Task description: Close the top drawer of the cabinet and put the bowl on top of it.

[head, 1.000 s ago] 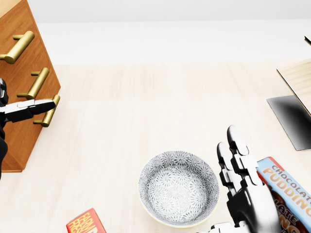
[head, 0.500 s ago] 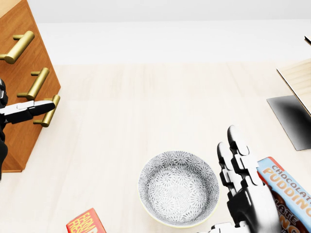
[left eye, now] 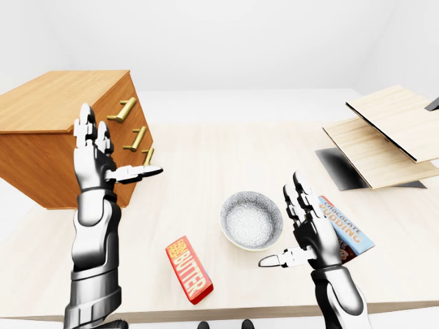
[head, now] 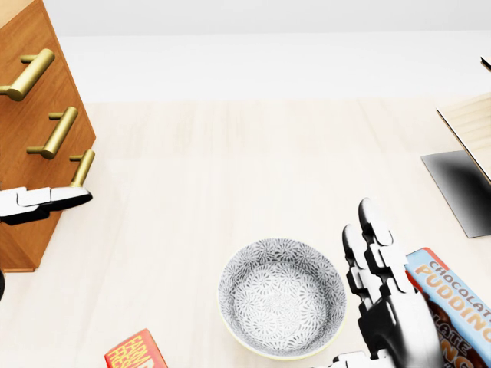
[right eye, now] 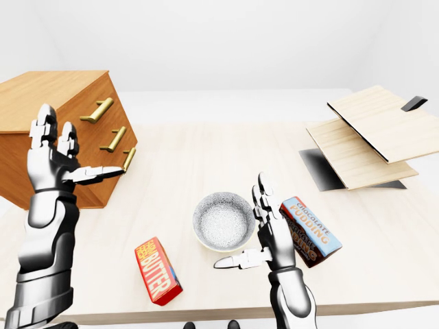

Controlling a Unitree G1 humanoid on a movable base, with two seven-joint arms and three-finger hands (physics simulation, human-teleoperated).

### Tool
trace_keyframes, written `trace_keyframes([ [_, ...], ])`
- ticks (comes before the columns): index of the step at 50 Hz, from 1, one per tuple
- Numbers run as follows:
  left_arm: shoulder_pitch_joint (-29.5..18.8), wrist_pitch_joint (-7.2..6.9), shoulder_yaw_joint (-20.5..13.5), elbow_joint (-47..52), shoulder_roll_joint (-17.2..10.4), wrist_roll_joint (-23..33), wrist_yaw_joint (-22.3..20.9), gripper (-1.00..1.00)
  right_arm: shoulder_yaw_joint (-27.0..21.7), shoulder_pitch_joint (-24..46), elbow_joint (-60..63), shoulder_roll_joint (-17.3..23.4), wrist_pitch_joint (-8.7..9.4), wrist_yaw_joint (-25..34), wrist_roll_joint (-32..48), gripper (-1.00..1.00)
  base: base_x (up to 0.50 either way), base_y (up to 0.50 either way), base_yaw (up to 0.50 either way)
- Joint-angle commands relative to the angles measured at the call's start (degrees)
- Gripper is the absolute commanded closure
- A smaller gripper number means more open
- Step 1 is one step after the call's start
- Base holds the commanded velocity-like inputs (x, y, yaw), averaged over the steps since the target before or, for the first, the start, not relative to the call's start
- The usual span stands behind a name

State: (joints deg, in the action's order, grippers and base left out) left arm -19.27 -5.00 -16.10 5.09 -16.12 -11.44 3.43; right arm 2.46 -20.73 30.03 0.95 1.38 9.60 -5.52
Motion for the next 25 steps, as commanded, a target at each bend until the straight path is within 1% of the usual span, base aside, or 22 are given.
trace_keyframes([
  [1, 6.62, 0.0, 1.63, 9.84, 4.37, 2.63, -4.13, -1.0, -0.1, 0.02, 0.21, 0.03, 0.23, 0.03, -0.14, -1.0, 0.0, 0.0, 0.0],
  [4, 8.39, 0.0, 2.5, 12.43, 5.8, 3.8, -4.84, -1.0, -0.02, -0.09, 0.21, 0.0, 0.17, 0.07, -0.06, -1.0, 0.0, 0.0, 0.0],
  [8, 11.99, 0.0, 4.19, 20.05, 7.8, 5.62, -6.29, -1.0, 0.12, -0.11, 0.22, 0.03, 0.09, 0.0, 0.02, -1.0, 0.0, 0.0, 0.0],
  [10, 14.86, 0.0, 5.38, 25.9, 9.2, 7.0, -6.96, -1.0, -0.11, 0.05, 0.27, 0.04, 0.29, -0.01, -0.13, -1.0, 0.0, 0.0, 0.0],
  [11, 14.91, 0.0, 5.33, 26.06, 9.4, 7.25, -7.16, -1.0, -0.12, 0.05, 0.27, 0.03, 0.3, 0.0, -0.13, -1.0, 0.0, 0.0, 0.0],
  [12, 16.82, 0.0, 6.46, 28.91, 10.25, 8.25, -7.54, -1.0, -0.15, 0.03, 0.34, 0.04, 0.36, 0.08, -0.21, -1.0, 0.0, 0.0, 0.0],
  [16, 20.84, 0.0, 8.65, 34.13, 12.36, 10.99, -9.48, -1.0, -0.2, -0.26, 0.59, 0.0, 0.2, 0.16, -0.18, -1.0, 0.0, 0.0, 0.0],
  [18, 22.78, 0.0, 9.85, 36.06, 13.22, 12.3, -10.36, -1.0, -0.28, -0.47, 1.02, 0.01, 0.41, 0.29, -0.41, -1.0, 0.0, 0.0, 0.0],
  [19, 22.84, 0.0, 9.87, 36.12, 13.31, 12.39, -10.42, -1.0, -0.29, -0.48, 1.04, 0.01, 0.42, 0.3, -0.41, -1.0, 0.0, 0.0, 0.0],
  [20, 24.3, 0.0, 10.86, 37.85, 13.74, 13.1, -10.83, -1.0, -0.41, -0.79, 1.49, 0.01, 0.37, 0.34, -0.52, -1.0, 0.0, 0.0, 0.0],
  [23, 26.16, 0.0, 11.82, 40.32, 14.57, 14.02, -11.7, -1.0, -0.66, -0.77, 1.61, -0.08, 0.4, 0.46, -0.66, -1.0, 0.0, 0.0, 0.0],
  [25, 28.41, 0.0, 12.83, 42.8, 15.13, 14.57, -12.16, -1.0, -0.65, -0.65, 1.43, -0.15, 0.36, 0.47, -0.57, -1.0, 0.0, 0.0, 0.0],
])
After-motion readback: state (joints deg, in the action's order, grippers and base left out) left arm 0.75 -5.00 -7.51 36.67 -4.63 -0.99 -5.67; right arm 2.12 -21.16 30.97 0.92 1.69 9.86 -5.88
